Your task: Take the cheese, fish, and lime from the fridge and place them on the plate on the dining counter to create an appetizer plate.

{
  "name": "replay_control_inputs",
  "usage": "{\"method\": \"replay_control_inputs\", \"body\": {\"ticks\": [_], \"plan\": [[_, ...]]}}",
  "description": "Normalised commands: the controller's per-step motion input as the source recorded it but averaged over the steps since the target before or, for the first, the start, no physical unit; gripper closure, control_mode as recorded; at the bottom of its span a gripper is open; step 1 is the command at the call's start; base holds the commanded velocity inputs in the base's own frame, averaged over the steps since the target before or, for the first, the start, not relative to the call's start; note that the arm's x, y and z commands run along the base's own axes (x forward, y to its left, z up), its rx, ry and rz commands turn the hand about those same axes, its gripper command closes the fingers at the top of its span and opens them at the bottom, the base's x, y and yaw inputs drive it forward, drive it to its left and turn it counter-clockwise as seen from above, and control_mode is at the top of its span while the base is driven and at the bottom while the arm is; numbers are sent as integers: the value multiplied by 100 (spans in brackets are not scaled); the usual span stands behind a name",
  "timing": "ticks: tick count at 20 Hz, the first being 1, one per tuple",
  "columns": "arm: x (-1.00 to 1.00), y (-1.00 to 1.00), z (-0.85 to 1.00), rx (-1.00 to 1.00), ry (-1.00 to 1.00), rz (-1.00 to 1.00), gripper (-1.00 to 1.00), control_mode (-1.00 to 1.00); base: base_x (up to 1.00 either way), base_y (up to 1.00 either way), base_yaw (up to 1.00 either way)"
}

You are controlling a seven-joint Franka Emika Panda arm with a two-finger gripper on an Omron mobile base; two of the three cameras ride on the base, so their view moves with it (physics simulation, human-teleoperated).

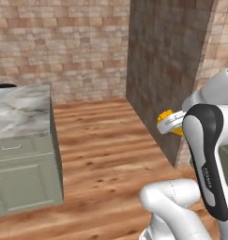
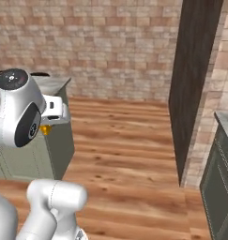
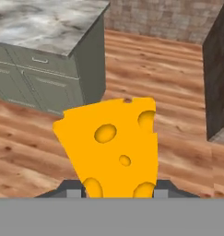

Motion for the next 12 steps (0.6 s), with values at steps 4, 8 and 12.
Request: {"method": "replay_control_inputs", "body": {"ticks": [4, 8, 12], "plan": [[0, 0, 0, 0, 0, 0, 100, 100, 100, -24, 19], [0, 0, 0, 0, 0, 0, 100, 100, 100, -29, 18], [0, 0, 0, 0, 0, 0, 100, 100, 100, -28, 18]]}}
